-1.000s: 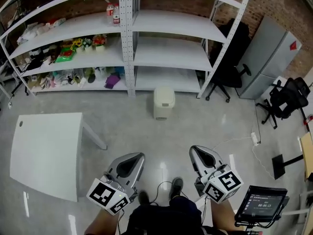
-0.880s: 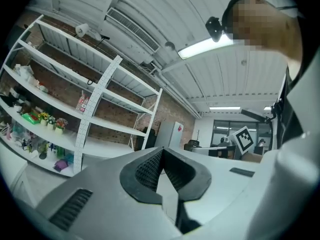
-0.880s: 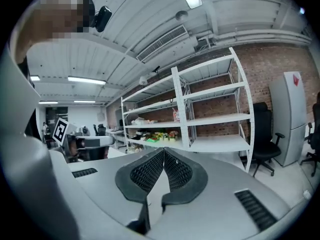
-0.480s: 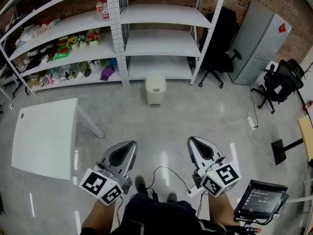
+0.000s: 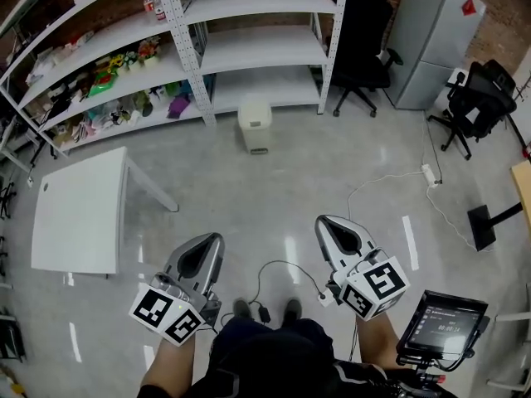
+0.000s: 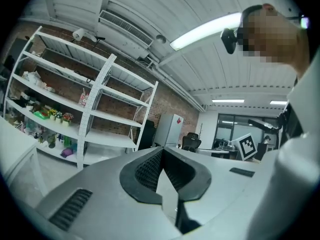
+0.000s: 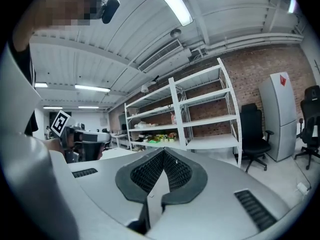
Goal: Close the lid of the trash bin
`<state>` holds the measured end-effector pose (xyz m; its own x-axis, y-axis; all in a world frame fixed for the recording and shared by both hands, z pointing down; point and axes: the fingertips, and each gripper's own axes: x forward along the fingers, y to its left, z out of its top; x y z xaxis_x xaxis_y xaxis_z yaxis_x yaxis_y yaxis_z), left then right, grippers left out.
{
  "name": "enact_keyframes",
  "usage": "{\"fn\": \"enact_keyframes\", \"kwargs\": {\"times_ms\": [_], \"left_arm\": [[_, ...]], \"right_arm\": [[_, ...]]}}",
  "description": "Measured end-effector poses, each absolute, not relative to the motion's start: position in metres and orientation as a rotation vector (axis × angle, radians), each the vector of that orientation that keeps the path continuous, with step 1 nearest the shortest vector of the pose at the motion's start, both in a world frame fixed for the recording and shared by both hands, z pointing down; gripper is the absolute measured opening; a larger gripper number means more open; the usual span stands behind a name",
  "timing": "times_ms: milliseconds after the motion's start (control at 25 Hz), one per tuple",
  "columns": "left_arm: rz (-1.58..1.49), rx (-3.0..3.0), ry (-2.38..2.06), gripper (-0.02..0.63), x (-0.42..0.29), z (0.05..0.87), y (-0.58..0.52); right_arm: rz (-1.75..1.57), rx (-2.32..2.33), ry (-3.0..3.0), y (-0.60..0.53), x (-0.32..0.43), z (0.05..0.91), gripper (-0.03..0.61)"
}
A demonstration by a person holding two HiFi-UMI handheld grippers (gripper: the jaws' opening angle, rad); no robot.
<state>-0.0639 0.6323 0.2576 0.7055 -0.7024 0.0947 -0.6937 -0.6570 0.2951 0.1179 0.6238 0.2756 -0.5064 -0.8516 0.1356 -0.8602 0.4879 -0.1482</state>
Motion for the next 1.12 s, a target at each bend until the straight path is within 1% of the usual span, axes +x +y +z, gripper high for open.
{"fn": "enact_keyframes", "kwargs": {"times_ms": [200, 520, 1120], "left_arm": [[-0.063, 2.633, -1.09, -0.009, -0.078, 0.247, 0.644], [-0.131, 2.643, -1.099, -0.009, -0.122, 0.243, 0.662], [-0.158, 2.668, -1.106, -0.009, -0.132, 0.23, 0.673]], "right_arm": [[0.271, 1.552, -2.672, 0.634, 0.105, 0.261, 0.008], [0.212, 1.579, -2.668, 0.653, 0.063, 0.246, 0.008], [0.131, 1.584, -2.665, 0.663, 0.052, 0.23, 0.008]]}}
